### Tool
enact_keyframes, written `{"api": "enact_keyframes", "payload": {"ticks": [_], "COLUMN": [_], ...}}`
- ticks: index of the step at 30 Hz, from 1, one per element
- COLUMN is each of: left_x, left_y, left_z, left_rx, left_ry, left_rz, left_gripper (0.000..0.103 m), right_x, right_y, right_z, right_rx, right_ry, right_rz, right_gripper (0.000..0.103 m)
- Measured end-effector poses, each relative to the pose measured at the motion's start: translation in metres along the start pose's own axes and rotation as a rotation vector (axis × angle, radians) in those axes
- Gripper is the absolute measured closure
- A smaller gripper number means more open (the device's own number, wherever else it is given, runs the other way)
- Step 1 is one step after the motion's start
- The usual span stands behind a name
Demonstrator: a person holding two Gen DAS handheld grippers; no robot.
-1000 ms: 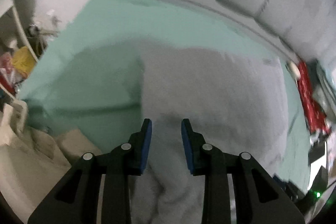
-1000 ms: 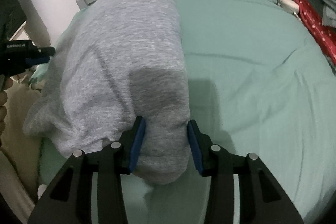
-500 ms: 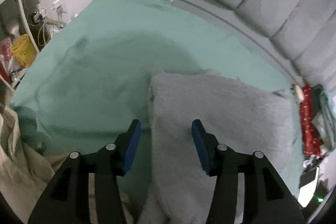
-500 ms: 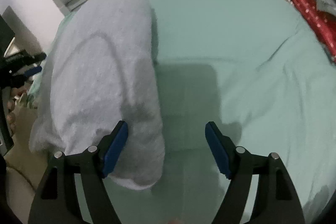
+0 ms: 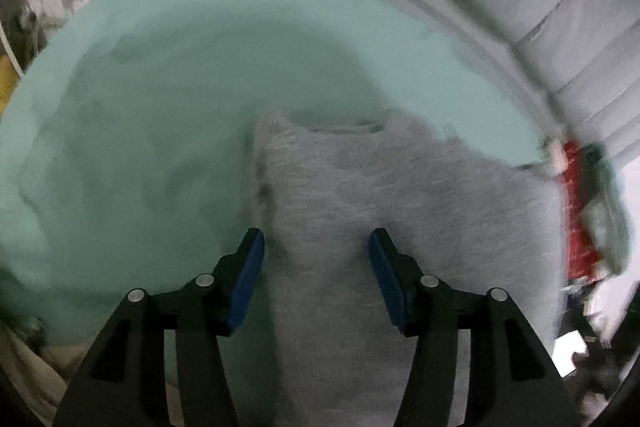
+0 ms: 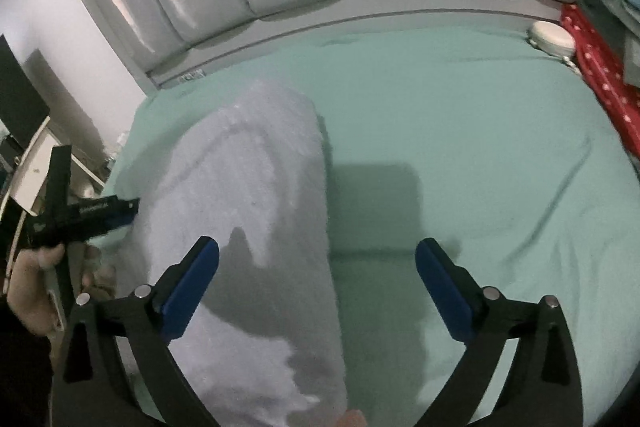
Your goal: Fold large clothes
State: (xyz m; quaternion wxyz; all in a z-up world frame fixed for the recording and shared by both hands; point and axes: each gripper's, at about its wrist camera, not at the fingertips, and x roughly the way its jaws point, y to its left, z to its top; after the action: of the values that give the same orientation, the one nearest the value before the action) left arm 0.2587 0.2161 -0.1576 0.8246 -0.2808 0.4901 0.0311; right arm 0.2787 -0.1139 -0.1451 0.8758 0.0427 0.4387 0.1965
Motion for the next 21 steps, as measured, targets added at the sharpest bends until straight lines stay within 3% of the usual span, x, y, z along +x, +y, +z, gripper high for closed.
{"api": "enact_keyframes", "payload": {"ticks": [2,3,5,9,15,21], "left_x": [-0.011,-0.012,0.002,0.027,0.039,0.038], "left_y": [-0.014,-0.02,-0.028,-0.016,0.007,0.005], "left_z": [-0.002,-0.003,-0.009,-0.011,-0.005,-0.013], "left_rx": [0.042,0.078,0.158,0.105,0.1,0.161], "left_ry": [-0.021,-0.026,0.002,0.048,0.087,0.036], "left_rz": [-0.12,-0.122,-0.055,-0.061,-0.209,-0.196], "left_gripper": [0.036,0.027,0.024,0.009,0.007,0.007], "right_x": [0.006,0.011,0.018,0.041,0.072,0.098], "right_y": [0.002,0.003,0.003,0.003,-0.009,-0.031], "right_z": [0.005,0.007,0.012,0.019,0.02,0.019], "right_rx": [-0.012,-0.017,-0.025,-0.051,-0.052,0.016], "right_ry": [-0.006,-0.007,0.0,0.03,0.081,0.135], "right_rz": [0.015,0.028,0.049,0.052,0.096,0.259], "right_gripper": [0.004,0.004,0.003,0.001,0.001,0.001]}}
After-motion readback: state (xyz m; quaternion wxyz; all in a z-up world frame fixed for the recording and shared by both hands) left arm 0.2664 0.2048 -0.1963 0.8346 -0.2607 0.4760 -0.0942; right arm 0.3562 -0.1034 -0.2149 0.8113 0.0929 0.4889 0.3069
